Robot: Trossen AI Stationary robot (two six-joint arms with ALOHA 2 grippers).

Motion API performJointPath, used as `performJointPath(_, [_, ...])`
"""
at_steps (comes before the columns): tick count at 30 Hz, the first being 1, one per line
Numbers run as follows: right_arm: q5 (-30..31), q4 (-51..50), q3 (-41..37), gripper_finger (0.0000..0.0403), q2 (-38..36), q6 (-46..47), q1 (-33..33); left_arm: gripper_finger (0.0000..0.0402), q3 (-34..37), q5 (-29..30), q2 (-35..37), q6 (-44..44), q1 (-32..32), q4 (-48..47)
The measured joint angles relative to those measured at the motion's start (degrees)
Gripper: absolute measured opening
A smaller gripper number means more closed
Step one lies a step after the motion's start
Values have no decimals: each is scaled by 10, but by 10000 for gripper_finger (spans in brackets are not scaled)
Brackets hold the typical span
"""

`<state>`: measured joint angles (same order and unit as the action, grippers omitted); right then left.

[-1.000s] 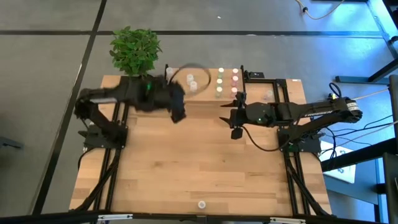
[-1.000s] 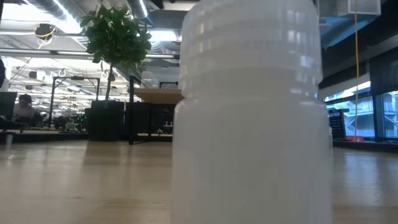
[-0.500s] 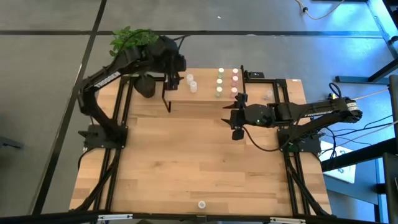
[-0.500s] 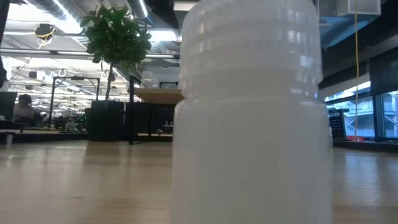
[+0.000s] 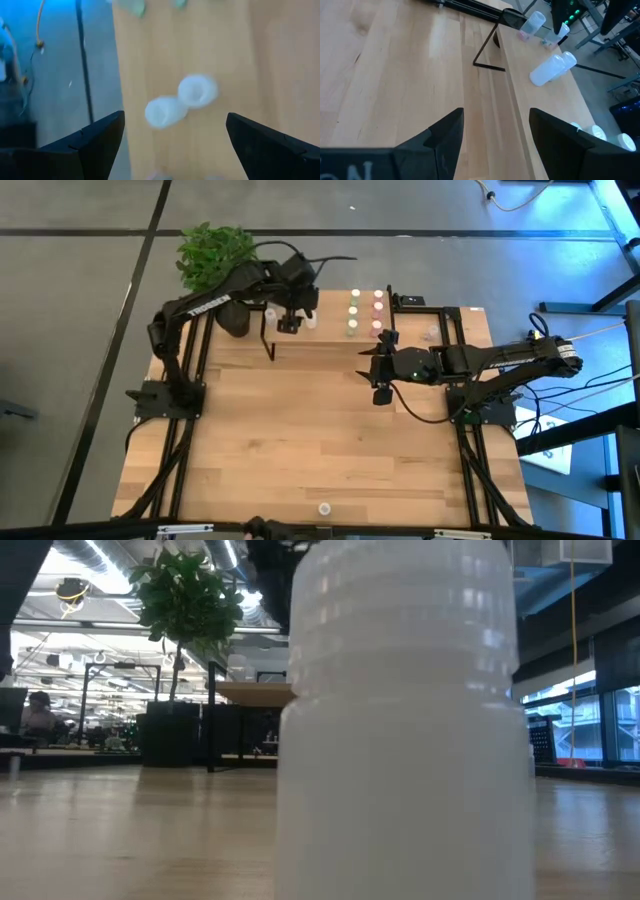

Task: Pick and place medicine bottles onto shelf by color
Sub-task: Adjust the white pill bottle on the shelf

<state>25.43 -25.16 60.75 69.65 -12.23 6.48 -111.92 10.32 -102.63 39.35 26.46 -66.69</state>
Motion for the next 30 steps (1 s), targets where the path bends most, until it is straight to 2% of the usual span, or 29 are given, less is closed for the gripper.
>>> performJointPath(2, [0, 0, 0, 227, 0, 0, 0, 344, 0, 21, -11, 3, 0, -7])
performJointPath(30, [0, 3, 0, 227, 0, 0, 0, 344, 0, 56, -72, 18, 51, 22])
